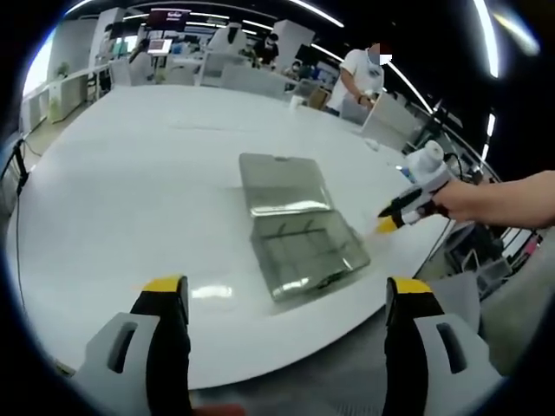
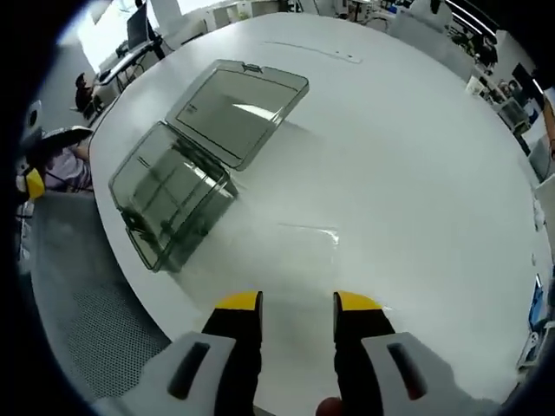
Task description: Insert the divider into the dual guide fixture by aligning both edges with the guide slots and pushing it downward to the bottom, including one-sided entry, uneven engagement, binding, and posture correction.
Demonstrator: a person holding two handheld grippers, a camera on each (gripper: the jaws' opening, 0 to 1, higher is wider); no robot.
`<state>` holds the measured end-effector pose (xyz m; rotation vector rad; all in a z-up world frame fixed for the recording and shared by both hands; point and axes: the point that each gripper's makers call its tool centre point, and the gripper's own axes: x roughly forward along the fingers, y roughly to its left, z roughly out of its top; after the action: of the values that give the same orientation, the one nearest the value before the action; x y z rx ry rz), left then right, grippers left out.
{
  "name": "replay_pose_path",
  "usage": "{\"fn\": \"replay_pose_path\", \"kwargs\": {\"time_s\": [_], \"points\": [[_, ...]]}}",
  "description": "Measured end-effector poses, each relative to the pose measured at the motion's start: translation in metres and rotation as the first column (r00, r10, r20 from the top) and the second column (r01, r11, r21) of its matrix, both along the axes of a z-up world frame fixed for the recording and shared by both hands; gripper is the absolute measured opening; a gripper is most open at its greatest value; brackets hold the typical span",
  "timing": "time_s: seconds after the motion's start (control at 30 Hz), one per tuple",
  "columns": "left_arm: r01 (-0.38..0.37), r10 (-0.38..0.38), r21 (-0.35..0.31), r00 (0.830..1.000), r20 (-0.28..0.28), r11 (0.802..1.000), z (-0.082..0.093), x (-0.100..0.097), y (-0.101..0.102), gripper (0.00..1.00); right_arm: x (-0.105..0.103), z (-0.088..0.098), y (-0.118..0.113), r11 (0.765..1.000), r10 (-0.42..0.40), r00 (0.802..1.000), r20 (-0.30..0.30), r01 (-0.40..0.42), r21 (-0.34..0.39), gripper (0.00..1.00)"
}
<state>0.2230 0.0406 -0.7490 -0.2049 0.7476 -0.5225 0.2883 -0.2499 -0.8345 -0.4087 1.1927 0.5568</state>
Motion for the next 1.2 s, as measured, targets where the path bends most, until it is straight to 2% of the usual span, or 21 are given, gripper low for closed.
{"fn": "replay_pose_path", "kwargs": {"time_s": [0.3, 0.53, 0.7, 0.97, 1.2], "points": [[0.031, -0.031, -0.041, 1.0, 0.007, 0.999, 0.004, 0.005, -0.017, 0.89, -0.01, 0.015, 0.016, 0.994, 0.113, 0.993, 0.027, -0.113, -0.012, 0.28], [0.088, -0.088, -0.097, 0.996, 0.003, 0.991, 0.007, 0.003, -0.039, 0.79, -0.018, 0.032, 0.033, 0.984, 0.177, 0.983, 0.053, -0.177, -0.006, 0.28], [0.093, -0.093, -0.169, 0.996, 0.003, 0.981, 0.013, 0.005, -0.053, 0.72, -0.026, 0.044, 0.045, 0.978, 0.209, 0.975, 0.071, -0.21, 0.013, 0.28], [0.132, -0.133, -0.244, 0.991, 0.014, 0.961, 0.019, 0.004, -0.082, 0.61, -0.037, 0.052, 0.056, 0.97, 0.239, 0.967, 0.085, -0.242, 0.026, 0.28], [0.157, -0.163, -0.304, 0.987, 0.008, 0.939, 0.02, -0.001, -0.104, 0.55, -0.047, 0.064, 0.067, 0.966, 0.249, 0.963, 0.1, -0.255, 0.053, 0.27]]}}
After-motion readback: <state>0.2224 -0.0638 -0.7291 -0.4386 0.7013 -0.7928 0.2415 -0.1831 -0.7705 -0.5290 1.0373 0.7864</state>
